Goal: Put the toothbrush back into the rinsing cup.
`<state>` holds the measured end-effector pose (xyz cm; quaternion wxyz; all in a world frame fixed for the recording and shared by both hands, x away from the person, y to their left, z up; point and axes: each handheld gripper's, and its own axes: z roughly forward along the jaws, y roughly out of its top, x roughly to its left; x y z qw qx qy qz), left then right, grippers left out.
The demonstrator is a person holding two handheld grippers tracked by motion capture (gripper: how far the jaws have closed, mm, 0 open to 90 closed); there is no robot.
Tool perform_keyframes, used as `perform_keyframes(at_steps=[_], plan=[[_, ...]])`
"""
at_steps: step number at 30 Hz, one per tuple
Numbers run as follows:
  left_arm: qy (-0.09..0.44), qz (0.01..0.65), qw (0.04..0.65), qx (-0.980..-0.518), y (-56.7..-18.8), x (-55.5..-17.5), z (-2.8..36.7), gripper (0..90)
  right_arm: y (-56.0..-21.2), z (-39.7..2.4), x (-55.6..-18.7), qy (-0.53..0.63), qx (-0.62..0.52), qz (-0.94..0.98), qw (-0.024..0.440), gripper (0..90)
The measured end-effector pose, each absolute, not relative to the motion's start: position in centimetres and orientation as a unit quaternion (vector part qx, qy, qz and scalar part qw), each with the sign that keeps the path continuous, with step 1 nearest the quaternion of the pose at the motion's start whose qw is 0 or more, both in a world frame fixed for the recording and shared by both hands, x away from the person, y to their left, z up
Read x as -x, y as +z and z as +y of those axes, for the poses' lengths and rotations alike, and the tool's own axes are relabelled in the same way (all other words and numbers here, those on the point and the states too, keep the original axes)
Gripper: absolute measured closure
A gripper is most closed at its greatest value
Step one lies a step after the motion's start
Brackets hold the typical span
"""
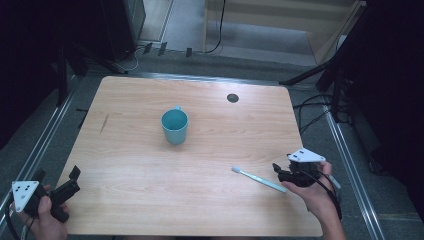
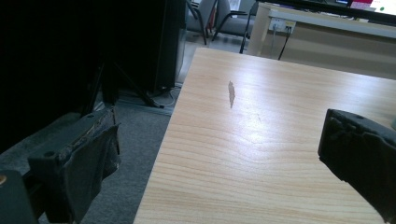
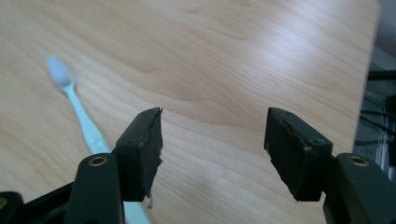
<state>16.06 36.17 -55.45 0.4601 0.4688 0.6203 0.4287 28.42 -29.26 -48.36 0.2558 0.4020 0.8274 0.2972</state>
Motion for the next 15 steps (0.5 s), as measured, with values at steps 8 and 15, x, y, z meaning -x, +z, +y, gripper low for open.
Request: perform_keyframes(at_steps=[8, 15], plan=[[0.424, 0.622, 0.466, -0.464, -55.5, -16.1, 36.3, 0.0, -47.8, -25.6, -30.6, 0.177, -0.268, 0.93, 0.177, 43.3], [0.425, 0.621, 0.465, -0.466, -55.5, -16.1, 36.3, 0.0, -48.1, -23.1, -31.6, 0.044, -0.18, 0.976, 0.115, 51.3]])
